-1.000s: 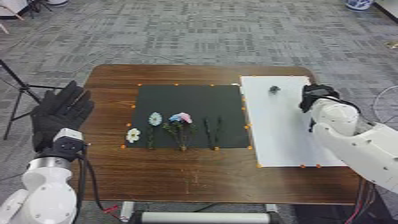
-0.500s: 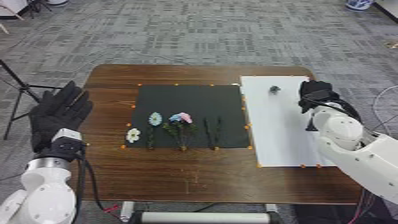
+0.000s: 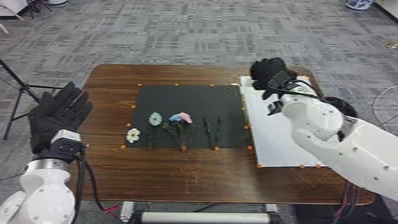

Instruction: Arrange flowers

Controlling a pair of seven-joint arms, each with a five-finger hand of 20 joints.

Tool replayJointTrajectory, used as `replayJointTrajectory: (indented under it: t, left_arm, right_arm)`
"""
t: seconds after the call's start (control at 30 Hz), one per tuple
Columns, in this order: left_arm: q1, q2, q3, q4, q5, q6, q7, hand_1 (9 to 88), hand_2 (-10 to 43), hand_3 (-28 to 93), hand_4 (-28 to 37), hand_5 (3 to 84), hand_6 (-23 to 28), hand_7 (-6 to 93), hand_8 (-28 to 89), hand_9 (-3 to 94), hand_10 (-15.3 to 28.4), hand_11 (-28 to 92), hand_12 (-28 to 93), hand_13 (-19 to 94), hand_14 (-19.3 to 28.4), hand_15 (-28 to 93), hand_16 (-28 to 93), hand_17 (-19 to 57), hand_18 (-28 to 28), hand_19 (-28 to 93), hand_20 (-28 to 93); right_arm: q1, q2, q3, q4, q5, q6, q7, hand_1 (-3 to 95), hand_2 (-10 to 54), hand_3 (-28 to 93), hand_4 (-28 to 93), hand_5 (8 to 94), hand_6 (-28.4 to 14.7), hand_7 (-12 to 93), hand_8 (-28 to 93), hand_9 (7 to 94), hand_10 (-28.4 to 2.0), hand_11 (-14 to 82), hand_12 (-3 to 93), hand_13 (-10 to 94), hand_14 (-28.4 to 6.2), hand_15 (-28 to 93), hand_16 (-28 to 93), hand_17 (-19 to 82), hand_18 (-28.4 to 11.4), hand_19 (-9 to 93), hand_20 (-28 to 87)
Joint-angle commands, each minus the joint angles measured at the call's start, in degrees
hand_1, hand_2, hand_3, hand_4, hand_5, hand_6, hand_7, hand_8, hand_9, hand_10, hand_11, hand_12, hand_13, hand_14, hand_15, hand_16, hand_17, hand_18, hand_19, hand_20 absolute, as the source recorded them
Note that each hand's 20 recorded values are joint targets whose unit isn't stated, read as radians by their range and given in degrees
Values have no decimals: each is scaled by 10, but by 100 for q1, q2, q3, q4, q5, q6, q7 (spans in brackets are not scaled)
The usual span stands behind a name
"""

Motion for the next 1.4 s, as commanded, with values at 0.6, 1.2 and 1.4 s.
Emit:
replayJointTrajectory:
  t: [0.6, 1.2, 1.4]
  left_arm:
    - [67, -109, -51, 35, 44, -84, -79, 258, 182, 728, -283, 457, 99, 107, -83, 335, 152, 215, 82, 254, 151, 280, -58, -62, 153, 382, 99]
    - [131, -215, -168, 52, 80, -260, -272, 257, 184, 724, -283, 452, 98, 107, -82, 334, 152, 214, 81, 254, 151, 276, -60, -63, 154, 380, 97]
    - [134, -217, -152, 47, 59, -185, -185, 256, 185, 724, -283, 452, 99, 108, -82, 334, 151, 214, 83, 255, 151, 275, -58, -64, 155, 380, 97]
  right_arm:
    - [-200, -1119, -588, 301, -592, -207, -286, 625, -95, 692, -283, 718, 26, 393, -19, 832, -60, 132, 463, 706, -23, 583, 470, 320, -182, 701, 400]
    - [-381, -1181, -616, 492, -848, -256, -224, 609, -95, 691, -283, 696, 26, 371, -38, 814, -59, 117, 435, 683, -13, 488, 511, 298, -187, 685, 407]
    - [-419, -1177, -619, 424, -842, -210, -144, 603, -95, 696, -283, 682, 25, 314, -42, 794, -59, 90, 394, 675, -13, 520, 488, 295, -190, 684, 412]
